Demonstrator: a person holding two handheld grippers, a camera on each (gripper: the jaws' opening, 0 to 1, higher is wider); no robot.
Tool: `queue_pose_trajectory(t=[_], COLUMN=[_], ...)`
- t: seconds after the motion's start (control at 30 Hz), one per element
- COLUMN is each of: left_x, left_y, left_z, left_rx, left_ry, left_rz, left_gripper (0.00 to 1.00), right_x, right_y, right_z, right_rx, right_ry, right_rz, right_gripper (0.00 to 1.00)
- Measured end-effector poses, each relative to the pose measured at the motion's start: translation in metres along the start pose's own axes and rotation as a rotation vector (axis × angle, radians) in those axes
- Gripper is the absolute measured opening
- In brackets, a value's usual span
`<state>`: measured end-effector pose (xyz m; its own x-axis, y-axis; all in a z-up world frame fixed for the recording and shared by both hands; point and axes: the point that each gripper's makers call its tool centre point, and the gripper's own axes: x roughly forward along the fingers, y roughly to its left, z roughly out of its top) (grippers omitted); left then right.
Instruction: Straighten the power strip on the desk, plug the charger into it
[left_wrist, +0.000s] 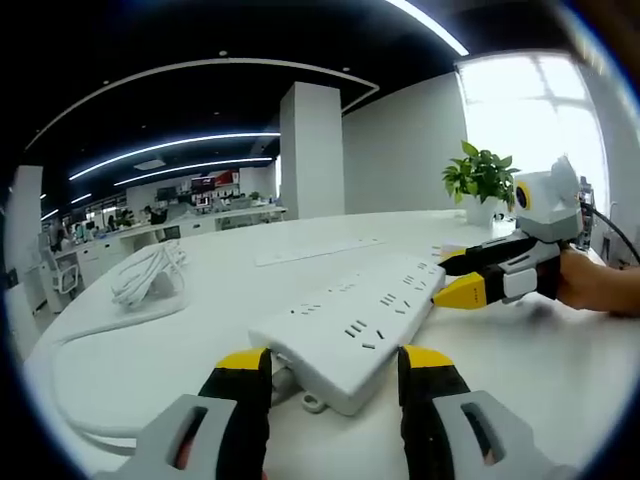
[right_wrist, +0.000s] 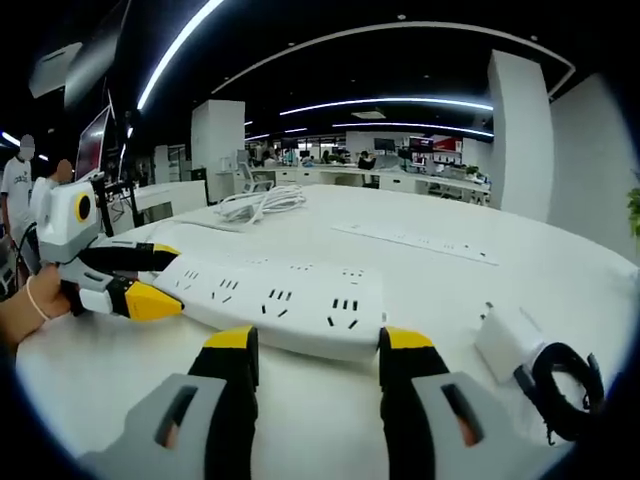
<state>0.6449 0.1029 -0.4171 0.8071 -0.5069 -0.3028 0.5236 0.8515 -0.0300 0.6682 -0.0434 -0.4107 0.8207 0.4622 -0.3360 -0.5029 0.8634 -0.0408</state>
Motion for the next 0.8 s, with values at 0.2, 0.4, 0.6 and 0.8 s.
queue_pose_trajectory(t=[0.2, 0.4, 0.6, 0.8], left_x=[0.002, 0.004, 0.006, 0.011], left_y=[0.0, -0.001, 0.0, 0.001], left_z=[0.0, 0.0, 0.001, 0.003], left_rx=[0.003, 0.009, 0.019, 0.029], left_ry=[0.014, 0.019, 0.022, 0.027], left_rz=[-0.015, -0.034, -0.059, -0.09], left_gripper=[0.51, 0.51, 0.51, 0.51], right_x=[-0.003, -0.006, -0.008, -0.01], right_y=[-0.001, -0.003, -0.003, -0.005], right_z=[-0.001, -0.002, -0.002, -0.002], right_rx=[0.018, 0.031, 0.055, 0.078], right_ry=[-0.002, -0.005, -0.014, -0.024], right_rz=[-0.011, -0.019, -0.023, -0.032], right_gripper=[0.46, 0.44, 0.46, 0.45])
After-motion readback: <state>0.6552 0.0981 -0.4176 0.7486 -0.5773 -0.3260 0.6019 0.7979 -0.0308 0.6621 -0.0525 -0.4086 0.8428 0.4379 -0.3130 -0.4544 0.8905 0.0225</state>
